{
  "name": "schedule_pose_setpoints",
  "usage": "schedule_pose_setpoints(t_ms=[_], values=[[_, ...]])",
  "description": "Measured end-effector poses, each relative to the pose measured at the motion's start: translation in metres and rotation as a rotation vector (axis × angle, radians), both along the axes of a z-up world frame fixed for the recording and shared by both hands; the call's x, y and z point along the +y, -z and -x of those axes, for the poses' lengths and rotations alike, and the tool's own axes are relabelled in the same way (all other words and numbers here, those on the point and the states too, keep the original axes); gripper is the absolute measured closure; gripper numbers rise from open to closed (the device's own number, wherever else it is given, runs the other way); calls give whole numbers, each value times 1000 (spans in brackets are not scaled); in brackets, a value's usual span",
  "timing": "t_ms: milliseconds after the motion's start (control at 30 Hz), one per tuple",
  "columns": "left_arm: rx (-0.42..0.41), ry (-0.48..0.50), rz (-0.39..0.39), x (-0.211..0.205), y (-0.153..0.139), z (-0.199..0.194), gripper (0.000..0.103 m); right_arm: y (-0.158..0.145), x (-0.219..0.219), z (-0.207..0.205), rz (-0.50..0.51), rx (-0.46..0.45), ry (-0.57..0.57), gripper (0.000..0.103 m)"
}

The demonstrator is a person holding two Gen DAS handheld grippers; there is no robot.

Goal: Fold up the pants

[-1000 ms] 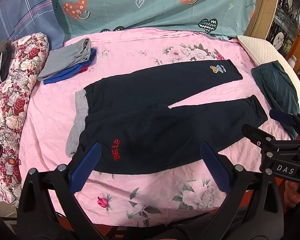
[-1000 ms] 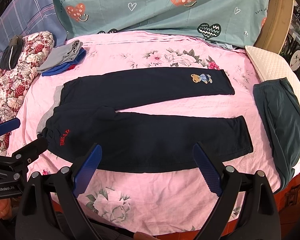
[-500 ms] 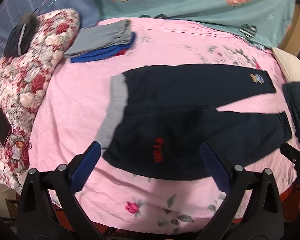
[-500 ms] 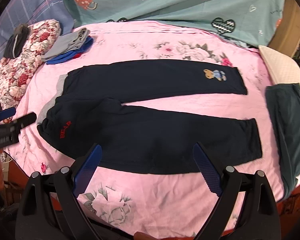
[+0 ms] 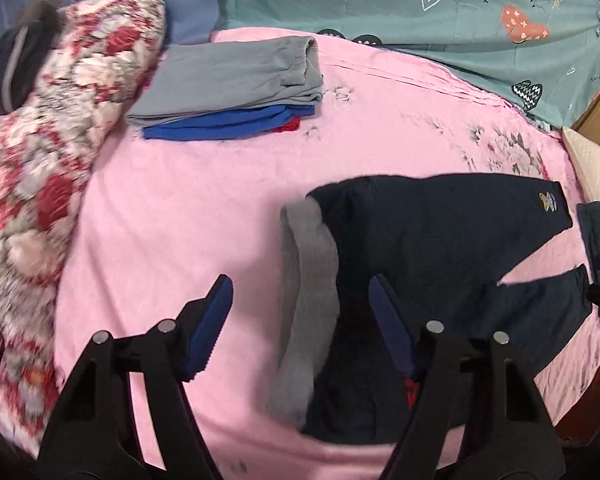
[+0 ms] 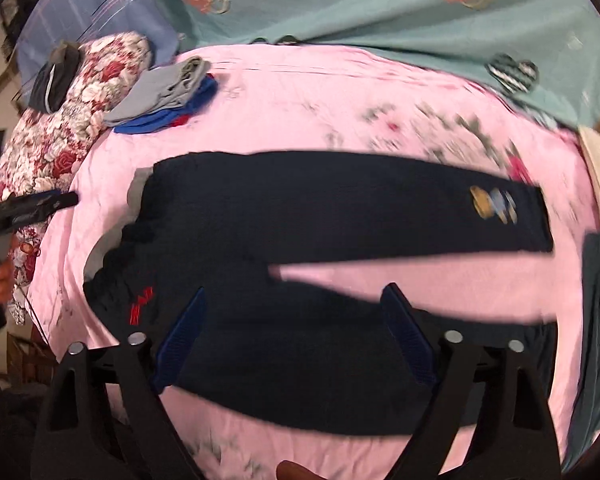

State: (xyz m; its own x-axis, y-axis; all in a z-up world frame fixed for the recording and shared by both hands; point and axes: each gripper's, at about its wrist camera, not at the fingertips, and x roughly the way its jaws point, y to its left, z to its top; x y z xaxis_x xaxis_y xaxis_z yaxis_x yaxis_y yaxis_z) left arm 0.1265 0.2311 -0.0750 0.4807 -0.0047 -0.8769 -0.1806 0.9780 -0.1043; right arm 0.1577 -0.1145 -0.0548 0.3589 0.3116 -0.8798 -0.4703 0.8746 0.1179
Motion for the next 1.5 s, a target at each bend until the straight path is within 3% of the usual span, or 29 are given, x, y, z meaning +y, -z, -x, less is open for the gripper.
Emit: schedule_pose_setpoints(t_ms=[100,233,333,400,733,900,933,967,1000,1067,1267,1500], values=[[41,54,72,19,27,-42,33,9,25,-39,9,19,-63,25],[75,128,98,25,54,-75,34,31,48,-87,51,60,-118,31],[96,167,160,30,72,-93,43,49,64,-118,112,80,-169,34],[106,189,200,34,81,-102,58,61,73,-138,137,96,-212,37],[137,201,187,41,96,-117,54,107,107,-201,180,162,-474,46],[172,222,199,39,106,-123,55,124,120,-210,180,192,-593,58],[172,223,198,39,107,-124,56,124,120,-211,184,185,-609,61],[167,227,197,38,107,-123,56,123,120,-211,187,178,-617,77],[165,235,198,37,106,-124,70,123,119,-211,190,175,-621,87],[169,257,201,34,106,-124,72,122,117,-209,207,160,-635,95],[120,293,172,32,88,-117,90,99,106,-187,199,117,-625,99],[-10,358,108,16,33,-80,92,25,68,-136,176,17,-617,99]])
